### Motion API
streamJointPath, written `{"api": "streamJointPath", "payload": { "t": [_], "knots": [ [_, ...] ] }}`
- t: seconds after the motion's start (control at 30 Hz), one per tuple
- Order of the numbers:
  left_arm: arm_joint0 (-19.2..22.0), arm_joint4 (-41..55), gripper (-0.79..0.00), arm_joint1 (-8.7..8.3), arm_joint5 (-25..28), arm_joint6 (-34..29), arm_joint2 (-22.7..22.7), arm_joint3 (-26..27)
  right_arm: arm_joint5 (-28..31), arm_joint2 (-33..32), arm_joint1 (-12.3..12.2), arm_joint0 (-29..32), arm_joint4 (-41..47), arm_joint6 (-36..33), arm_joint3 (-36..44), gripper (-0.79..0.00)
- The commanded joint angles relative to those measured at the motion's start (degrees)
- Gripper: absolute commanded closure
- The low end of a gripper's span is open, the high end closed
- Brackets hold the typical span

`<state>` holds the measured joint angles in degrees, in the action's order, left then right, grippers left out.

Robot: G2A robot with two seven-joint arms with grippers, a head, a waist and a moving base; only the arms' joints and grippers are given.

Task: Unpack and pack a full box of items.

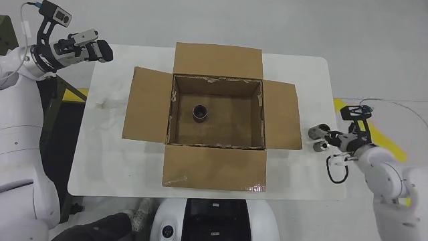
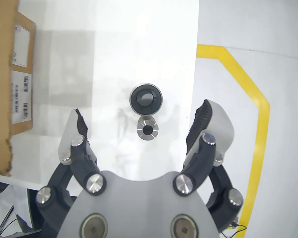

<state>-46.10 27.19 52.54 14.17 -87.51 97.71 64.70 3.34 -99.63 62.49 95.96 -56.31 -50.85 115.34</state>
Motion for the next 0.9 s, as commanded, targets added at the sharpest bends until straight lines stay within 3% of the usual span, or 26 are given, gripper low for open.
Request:
{"api": "streamJointPath", "payload": {
  "t": [0.0, 0.43, 0.87],
  "knots": [
    [0.0, 0.0, -0.785, 0.00, 0.0, 0.0, 0.0, 0.0, 0.1, 0.2, 0.0, -0.7, 0.1, -0.2, 1.3, -0.776],
    [0.0, 0.0, -0.785, 0.00, 0.0, 0.0, 0.0, 0.0, 3.9, 9.1, 0.0, -10.7, 3.1, -2.7, 6.7, -0.770],
    [0.0, 0.0, -0.785, 0.00, 0.0, 0.0, 0.0, 0.0, 4.8, 22.0, 0.9, -23.5, 5.3, -2.6, 2.8, -0.782]
  ]
}}
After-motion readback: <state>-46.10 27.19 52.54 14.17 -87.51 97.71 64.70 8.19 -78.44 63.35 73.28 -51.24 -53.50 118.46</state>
